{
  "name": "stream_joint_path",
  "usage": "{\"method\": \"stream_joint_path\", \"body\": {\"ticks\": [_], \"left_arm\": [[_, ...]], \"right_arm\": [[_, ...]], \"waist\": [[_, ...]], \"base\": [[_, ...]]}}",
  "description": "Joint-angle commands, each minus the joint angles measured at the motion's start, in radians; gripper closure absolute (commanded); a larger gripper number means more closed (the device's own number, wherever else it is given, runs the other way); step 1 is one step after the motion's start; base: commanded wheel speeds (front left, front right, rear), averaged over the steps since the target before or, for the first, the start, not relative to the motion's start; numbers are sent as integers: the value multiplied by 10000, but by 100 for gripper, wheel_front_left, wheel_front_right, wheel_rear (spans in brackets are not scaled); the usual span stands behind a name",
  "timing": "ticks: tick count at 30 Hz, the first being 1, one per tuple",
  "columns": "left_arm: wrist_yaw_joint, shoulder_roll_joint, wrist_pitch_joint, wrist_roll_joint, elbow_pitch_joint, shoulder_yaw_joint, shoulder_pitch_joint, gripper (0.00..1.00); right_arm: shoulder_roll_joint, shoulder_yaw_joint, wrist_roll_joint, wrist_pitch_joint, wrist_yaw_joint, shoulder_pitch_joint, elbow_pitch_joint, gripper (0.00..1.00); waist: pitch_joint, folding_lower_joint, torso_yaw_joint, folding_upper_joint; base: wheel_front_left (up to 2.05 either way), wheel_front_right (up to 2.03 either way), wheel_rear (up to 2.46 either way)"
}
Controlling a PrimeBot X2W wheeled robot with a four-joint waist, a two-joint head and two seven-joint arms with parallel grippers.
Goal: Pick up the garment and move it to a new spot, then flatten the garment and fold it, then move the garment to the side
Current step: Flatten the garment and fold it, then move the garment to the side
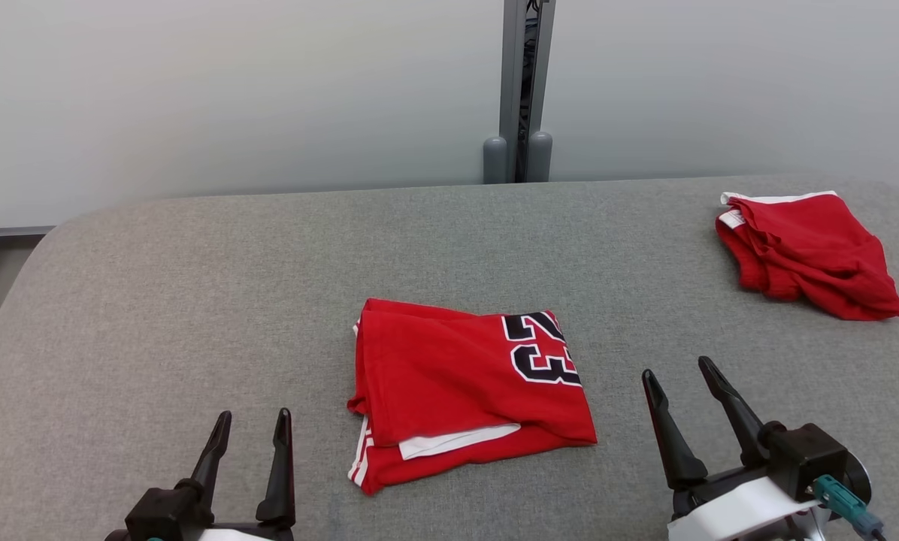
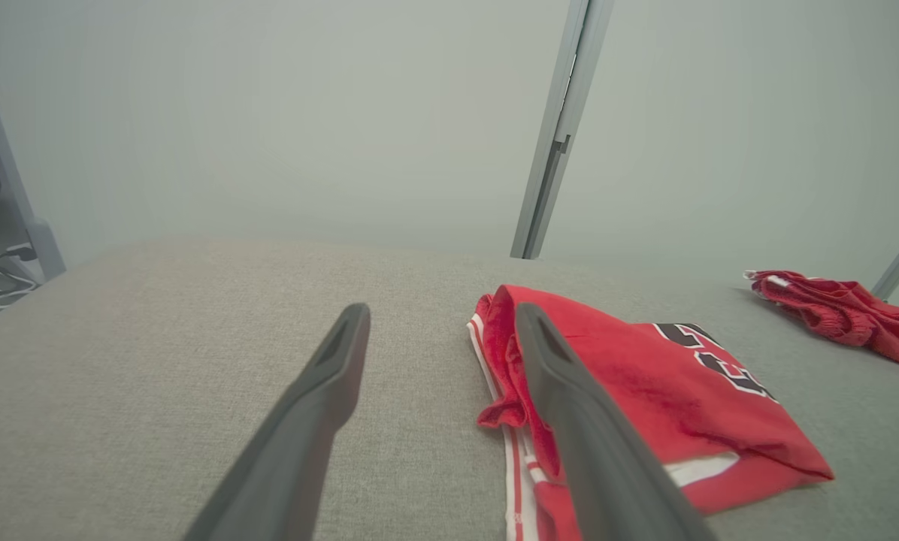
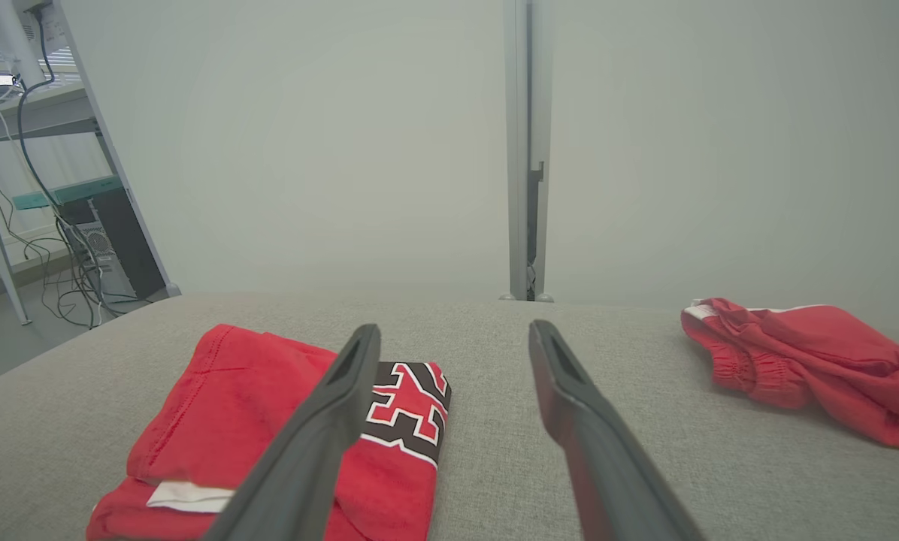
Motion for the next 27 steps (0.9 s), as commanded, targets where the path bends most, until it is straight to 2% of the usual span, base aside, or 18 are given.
{"method": "stream_joint_path", "body": {"ticks": [1, 27], "left_arm": [[58, 36, -38, 17, -50, 29, 69, 0], [21, 36, -38, 241, -126, 257, 47, 0]], "right_arm": [[-74, -75, 25, -54, -2, -1, -33, 0], [165, -550, 106, -54, -2, 215, 67, 0]], "waist": [[-3, 0, 20, -1], [-223, 0, 64, -1]], "base": [[0, 0, 0], [0, 0, 0]]}}
